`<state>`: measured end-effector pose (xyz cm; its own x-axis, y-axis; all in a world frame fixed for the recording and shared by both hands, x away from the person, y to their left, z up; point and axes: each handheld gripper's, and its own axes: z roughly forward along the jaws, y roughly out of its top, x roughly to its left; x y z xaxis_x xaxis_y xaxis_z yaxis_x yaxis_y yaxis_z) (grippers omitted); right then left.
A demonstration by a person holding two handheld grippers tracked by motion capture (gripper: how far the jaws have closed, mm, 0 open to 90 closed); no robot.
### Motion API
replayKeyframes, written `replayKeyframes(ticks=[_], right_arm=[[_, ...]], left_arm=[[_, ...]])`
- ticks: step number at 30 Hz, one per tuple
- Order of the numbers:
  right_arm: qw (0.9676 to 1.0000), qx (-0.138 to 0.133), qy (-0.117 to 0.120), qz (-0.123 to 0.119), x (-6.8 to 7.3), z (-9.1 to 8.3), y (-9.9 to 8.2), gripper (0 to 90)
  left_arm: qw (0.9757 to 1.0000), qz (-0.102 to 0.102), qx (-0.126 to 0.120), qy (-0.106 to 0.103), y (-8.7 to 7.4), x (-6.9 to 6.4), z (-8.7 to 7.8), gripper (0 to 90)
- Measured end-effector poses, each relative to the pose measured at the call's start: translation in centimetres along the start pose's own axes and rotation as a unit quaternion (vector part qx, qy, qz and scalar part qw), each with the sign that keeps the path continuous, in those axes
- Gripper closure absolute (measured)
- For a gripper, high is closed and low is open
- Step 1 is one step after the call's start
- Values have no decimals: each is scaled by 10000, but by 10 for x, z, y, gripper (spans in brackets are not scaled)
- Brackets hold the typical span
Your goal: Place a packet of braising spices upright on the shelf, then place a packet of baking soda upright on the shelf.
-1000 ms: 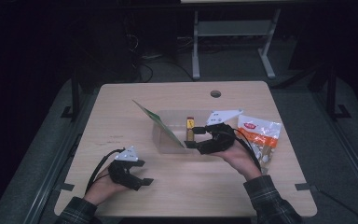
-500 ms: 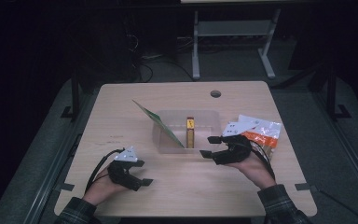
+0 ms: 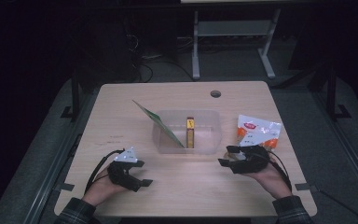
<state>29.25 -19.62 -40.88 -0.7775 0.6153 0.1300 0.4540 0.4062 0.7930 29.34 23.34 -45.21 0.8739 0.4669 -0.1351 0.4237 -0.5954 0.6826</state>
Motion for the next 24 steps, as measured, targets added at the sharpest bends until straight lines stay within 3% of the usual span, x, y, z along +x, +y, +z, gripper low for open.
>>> replayKeyframes(ticks=[11, 16, 19, 24], right_arm=[[9969, 201, -582, 481, -33, -26, -41, 394], [9933, 247, -925, 641, -54, -31, -50, 601], [9926, 266, -960, 689, -62, -31, -51, 738], [9915, 397, -1017, 711, -69, -25, -51, 872]], left_arm=[[10000, -27, 26, 4, 0, 1, 0, 168], [10000, -36, 29, 5, 0, 0, 1, 168], [10000, -22, 43, 11, 0, 0, 2, 168], [10000, -48, 48, 8, -1, -1, 2, 168]])
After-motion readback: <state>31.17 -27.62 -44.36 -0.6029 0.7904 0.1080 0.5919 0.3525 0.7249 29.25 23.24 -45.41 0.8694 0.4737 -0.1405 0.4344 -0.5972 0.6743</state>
